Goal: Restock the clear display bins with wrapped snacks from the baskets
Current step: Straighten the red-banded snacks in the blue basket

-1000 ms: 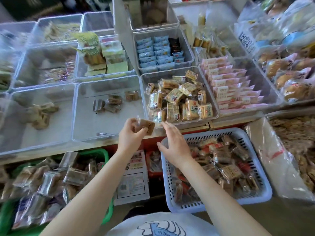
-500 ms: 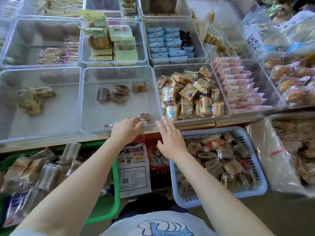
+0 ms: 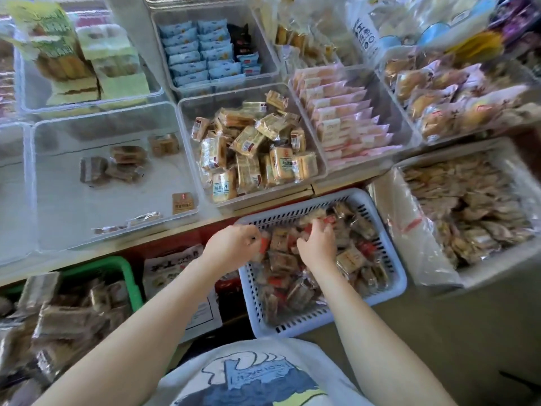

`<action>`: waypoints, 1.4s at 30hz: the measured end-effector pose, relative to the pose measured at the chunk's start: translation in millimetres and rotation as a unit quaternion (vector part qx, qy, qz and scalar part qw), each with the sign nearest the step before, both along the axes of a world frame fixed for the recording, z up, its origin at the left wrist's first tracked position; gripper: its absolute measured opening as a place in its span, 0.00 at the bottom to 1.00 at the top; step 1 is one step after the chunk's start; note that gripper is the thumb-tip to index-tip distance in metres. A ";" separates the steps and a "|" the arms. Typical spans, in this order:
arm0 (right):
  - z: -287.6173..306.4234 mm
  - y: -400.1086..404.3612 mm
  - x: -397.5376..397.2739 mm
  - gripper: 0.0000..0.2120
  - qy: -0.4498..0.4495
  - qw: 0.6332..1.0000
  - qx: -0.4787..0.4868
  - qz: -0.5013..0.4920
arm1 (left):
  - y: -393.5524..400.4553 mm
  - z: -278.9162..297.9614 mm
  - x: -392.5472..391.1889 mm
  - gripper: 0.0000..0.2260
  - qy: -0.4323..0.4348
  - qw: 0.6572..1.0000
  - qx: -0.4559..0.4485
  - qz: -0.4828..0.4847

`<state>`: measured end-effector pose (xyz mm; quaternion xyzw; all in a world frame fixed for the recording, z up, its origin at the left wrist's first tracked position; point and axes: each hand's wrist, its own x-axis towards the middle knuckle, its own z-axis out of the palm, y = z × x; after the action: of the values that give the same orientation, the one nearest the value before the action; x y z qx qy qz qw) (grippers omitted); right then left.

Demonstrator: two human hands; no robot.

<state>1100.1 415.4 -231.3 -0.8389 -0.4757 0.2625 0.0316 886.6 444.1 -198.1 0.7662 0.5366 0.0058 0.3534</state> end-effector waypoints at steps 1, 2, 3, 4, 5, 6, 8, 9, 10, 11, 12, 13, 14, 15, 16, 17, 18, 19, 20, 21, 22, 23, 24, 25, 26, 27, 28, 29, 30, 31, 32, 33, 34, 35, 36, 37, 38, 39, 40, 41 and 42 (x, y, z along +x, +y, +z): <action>-5.9 2.0 17.6 0.30 -0.007 1.000 -0.013 -0.026 | 2.3 -3.9 10.0 0.10 0.013 1.000 -0.011 -0.015; -13.9 4.3 34.4 0.34 -0.009 0.998 -0.026 -0.048 | 4.4 -7.7 18.8 0.10 0.021 0.999 -0.016 -0.024; -21.6 6.5 48.7 0.37 -0.008 0.997 -0.042 -0.067 | 5.8 -11.0 26.9 0.10 0.025 0.999 -0.017 -0.030; -28.7 8.1 60.8 0.39 -0.003 0.995 -0.062 -0.083 | 6.6 -13.7 34.3 0.10 0.029 0.999 -0.018 -0.033; -35.4 9.1 69.7 0.40 0.002 0.992 -0.083 -0.096 | 7.3 -15.9 40.8 0.10 0.035 0.999 -0.020 -0.034; -41.9 9.2 76.7 0.40 0.006 0.989 -0.100 -0.104 | 7.7 -18.5 46.3 0.10 0.043 0.998 -0.020 -0.035; -49.5 9.2 85.5 0.41 0.008 0.987 -0.116 -0.111 | 9.6 -22.5 55.6 0.11 0.063 0.997 -0.025 -0.036; -51.8 9.6 88.7 0.41 0.004 0.987 -0.115 -0.113 | 10.5 -24.0 59.5 0.11 0.074 0.996 -0.034 -0.033; -53.1 10.5 91.2 0.41 0.000 0.987 -0.111 -0.113 | 11.3 -24.5 62.8 0.11 0.082 0.995 -0.046 -0.029; -52.4 11.8 92.4 0.40 0.001 0.988 -0.108 -0.110 | 11.9 -23.8 65.6 0.12 0.086 0.994 -0.056 -0.025; -50.7 13.0 93.0 0.41 0.006 0.989 -0.102 -0.105 | 12.4 -22.9 67.8 0.12 0.087 0.994 -0.060 -0.023; -46.6 14.8 92.6 0.42 0.018 0.991 -0.091 -0.100 | 13.2 -21.2 69.7 0.12 0.083 0.995 -0.058 -0.021; -40.5 17.1 90.9 0.42 0.037 0.992 -0.072 -0.096 | 14.4 -19.3 71.4 0.12 0.076 0.996 -0.051 -0.018; -30.5 19.4 87.8 0.41 0.068 0.992 -0.044 -0.097 | 15.6 -17.8 72.8 0.11 0.068 0.997 -0.045 -0.015; -21.2 21.8 84.2 0.39 0.126 0.986 -0.006 -0.107 | 16.2 -16.1 74.3 0.12 0.058 0.998 -0.038 -0.007; -8.0 23.6 78.4 0.35 0.205 0.970 0.029 -0.123 | 16.3 -13.4 75.8 0.15 0.046 0.998 -0.033 0.006; 5.2 24.9 70.5 0.32 0.293 0.945 0.046 -0.138 | 15.7 -9.4 77.2 0.21 0.030 0.999 -0.025 0.024; 19.1 26.2 61.6 0.30 0.372 0.916 0.043 -0.145 | 15.0 -4.5 78.3 0.28 0.008 0.999 -0.012 0.042; 30.6 27.4 51.5 0.29 0.426 0.894 0.031 -0.139 | 14.1 1.5 78.7 0.33 -0.015 0.998 0.008 0.056; 40.3 28.9 40.8 0.28 0.457 0.881 0.017 -0.123 | 13.4 7.5 77.6 0.37 -0.037 0.996 0.034 0.067; 49.5 30.5 29.0 0.27 0.485 0.869 0.010 -0.101 | 12.8 12.9 74.5 0.38 -0.058 0.994 0.061 0.076; 55.6 32.5 16.8 0.25 0.503 0.860 0.003 -0.080 | 12.1 18.8 69.8 0.38 -0.077 0.990 0.083 0.085; 62.3 34.8 4.2 0.24 0.518 0.853 -0.004 -0.060 | 11.3 24.7 63.1 0.36 -0.093 0.986 0.098 0.099; 68.5 37.3 -8.3 0.23 0.525 0.850 -0.011 -0.038 | 10.1 29.9 54.3 0.34 -0.104 0.982 0.106 0.119; 70.8 40.1 -19.9 0.21 0.526 0.850 -0.016 -0.014 | 8.6 34.8 43.9 0.32 -0.112 0.977 0.110 0.145; 75.6 42.1 -31.5 0.18 0.527 0.850 -0.017 0.010 | 6.9 37.4 31.4 0.31 -0.117 0.971 0.112 0.174; 78.5 44.5 -42.1 0.16 0.523 0.852 -0.012 0.031 | 4.8 39.3 17.4 0.30 -0.121 0.965 0.114 0.203; 79.8 47.1 -52.2 0.15 0.510 0.859 0.002 0.052 | 2.9 39.3 1.5 0.28 -0.124 0.957 0.122 0.230; 80.9 48.7 -63.0 0.15 0.480 0.873 0.027 0.075 | 1.4 39.6 -15.3 0.27 -0.126 0.948 0.139 0.256; 78.4 50.2 -72.7 0.14 0.428 0.896 0.064 0.102 | 1.3 39.8 -32.5 0.26 -0.123 0.938 0.162 0.282; 75.1 51.8 -81.3 0.12 0.358 0.916 0.114 0.138 | 2.6 39.0 -49.6 0.26 -0.113 0.927 0.184 0.307; 69.0 53.5 -89.5 0.13 0.278 0.929 0.163 0.183 | 5.6 37.5 -65.4 0.27 -0.094 0.918 0.205 0.327; 62.1 54.3 -96.6 0.14 0.212 0.930 0.194 0.230 | 9.9 35.7 -79.4 0.28 -0.065 0.914 0.219 0.336; 56.0 54.8 -102.8 0.16 0.165 0.928 0.194 0.271 | 15.2 33.5 -91.6 0.28 -0.031 0.913 0.225 0.338; 50.1 55.1 -107.4 0.18 0.136 0.926 0.177 0.303 | 20.6 29.4 -101.9 0.27 0.000 0.916 0.218 0.336; 47.1 54.7 -110.8 0.19 0.116 0.924 0.157 0.328 | 25.2 24.3 -110.3 0.24 0.023 0.922 0.199 0.330; 44.1 53.3 -112.1 0.20 0.100 0.921 0.139 0.349 | 28.8 20.0 -115.6 0.21 0.038 0.932 0.168 0.319; 41.4 51.5 -112.5 0.21 0.083 0.919 0.131 0.364 | 31.4 15.9 -119.0 0.19 0.046 0.943 0.129 0.304; 40.3 49.6 -112.7 0.22 0.071 0.916 0.132 0.371 | 32.8 13.8 -120.4 0.17 0.050 0.954 0.087 0.283; 39.9 48.1 -112.6 0.23 0.067 0.916 0.139 0.369 | 33.4 12.7 -120.2 0.16 0.057 0.963 0.053 0.257; 40.6 45.9 -111.9 0.23 0.069 0.916 0.155 0.363 | 32.9 12.0 -118.0 0.15 0.067 0.970 0.034 0.230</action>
<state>988.2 461.3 -190.7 -0.5733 -0.7786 0.2363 0.0963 768.6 477.0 -186.1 0.6328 0.7203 0.0535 0.2791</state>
